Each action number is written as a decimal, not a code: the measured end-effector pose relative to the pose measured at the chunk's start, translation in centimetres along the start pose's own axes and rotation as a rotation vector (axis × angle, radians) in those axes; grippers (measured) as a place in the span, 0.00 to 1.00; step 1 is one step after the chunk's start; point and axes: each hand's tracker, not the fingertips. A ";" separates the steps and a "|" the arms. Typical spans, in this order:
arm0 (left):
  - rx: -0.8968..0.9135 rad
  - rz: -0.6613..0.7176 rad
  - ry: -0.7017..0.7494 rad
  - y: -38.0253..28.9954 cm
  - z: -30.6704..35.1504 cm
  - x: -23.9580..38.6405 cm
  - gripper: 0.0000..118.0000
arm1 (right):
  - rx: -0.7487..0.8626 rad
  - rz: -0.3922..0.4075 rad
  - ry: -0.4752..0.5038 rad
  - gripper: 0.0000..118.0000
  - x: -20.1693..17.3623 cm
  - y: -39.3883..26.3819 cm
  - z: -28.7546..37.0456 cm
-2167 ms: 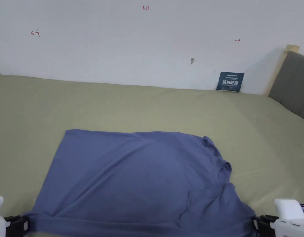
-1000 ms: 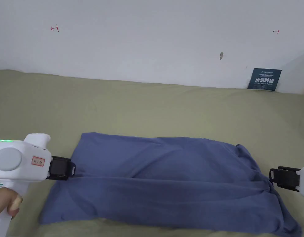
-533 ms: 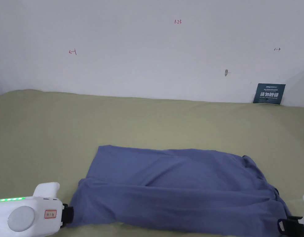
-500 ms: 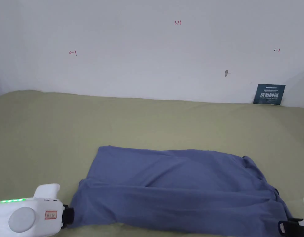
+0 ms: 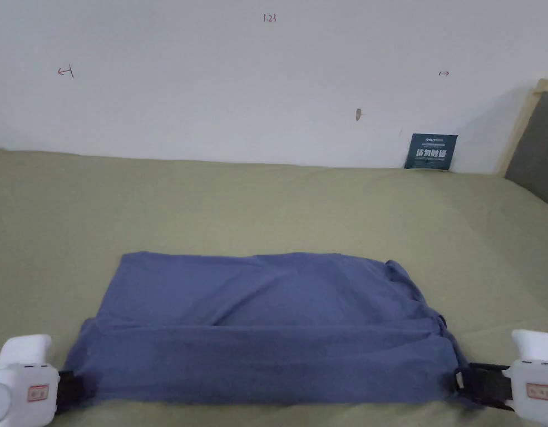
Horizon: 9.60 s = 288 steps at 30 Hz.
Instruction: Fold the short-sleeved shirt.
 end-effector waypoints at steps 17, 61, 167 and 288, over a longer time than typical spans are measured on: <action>-0.030 0.022 -0.100 1.1 2.4 0.1 0.04 | -0.040 0.125 0.034 0.09 -1.7 -0.6 -2.7; 0.046 -0.103 -0.109 3.4 12.9 2.3 0.16 | -0.049 0.123 0.060 0.00 -7.4 3.1 7.3; -0.102 0.225 -0.457 -6.1 8.9 -8.8 0.08 | -0.094 0.159 0.087 0.00 -8.5 -4.2 10.8; -0.072 0.429 -0.519 -3.9 11.4 -7.0 0.09 | -0.092 0.173 0.144 0.00 -8.9 -4.1 9.3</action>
